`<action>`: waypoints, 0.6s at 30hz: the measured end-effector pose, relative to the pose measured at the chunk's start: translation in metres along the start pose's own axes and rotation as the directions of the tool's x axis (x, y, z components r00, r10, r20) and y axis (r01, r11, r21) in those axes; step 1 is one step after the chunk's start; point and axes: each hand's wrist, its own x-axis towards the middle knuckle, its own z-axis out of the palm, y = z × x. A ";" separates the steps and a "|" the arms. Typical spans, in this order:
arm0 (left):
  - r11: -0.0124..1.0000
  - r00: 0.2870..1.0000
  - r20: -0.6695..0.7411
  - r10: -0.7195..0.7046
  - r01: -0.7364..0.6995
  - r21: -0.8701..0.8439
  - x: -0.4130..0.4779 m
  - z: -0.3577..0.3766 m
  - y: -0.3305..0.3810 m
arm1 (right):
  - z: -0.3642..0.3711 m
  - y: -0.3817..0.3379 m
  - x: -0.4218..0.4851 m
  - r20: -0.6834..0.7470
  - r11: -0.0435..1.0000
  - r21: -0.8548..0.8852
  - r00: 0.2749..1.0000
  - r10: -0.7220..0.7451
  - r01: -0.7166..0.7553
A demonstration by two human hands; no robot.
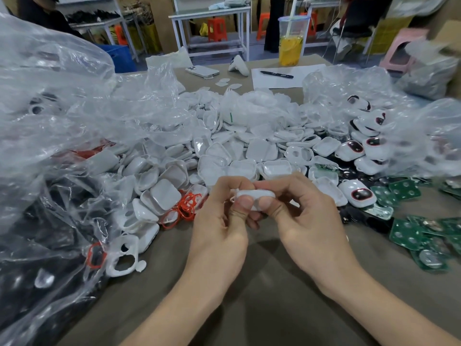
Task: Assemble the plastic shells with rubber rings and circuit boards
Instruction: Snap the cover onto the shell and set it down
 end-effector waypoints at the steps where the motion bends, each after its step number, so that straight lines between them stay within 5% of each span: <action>1: 1.000 1.000 -0.002 0.004 -0.004 -0.007 0.001 0.000 0.001 | 0.000 0.000 0.000 -0.009 1.000 -0.006 1.000 -0.007 0.007; 10: 0.988 0.999 0.029 -0.017 0.022 -0.151 0.007 -0.005 0.002 | -0.008 0.000 0.005 -0.046 0.997 0.058 0.998 -0.050 0.053; 18: 0.980 0.998 0.024 0.065 -0.069 0.188 0.014 -0.013 -0.009 | -0.015 0.007 0.017 0.198 0.862 0.426 0.958 0.207 -0.275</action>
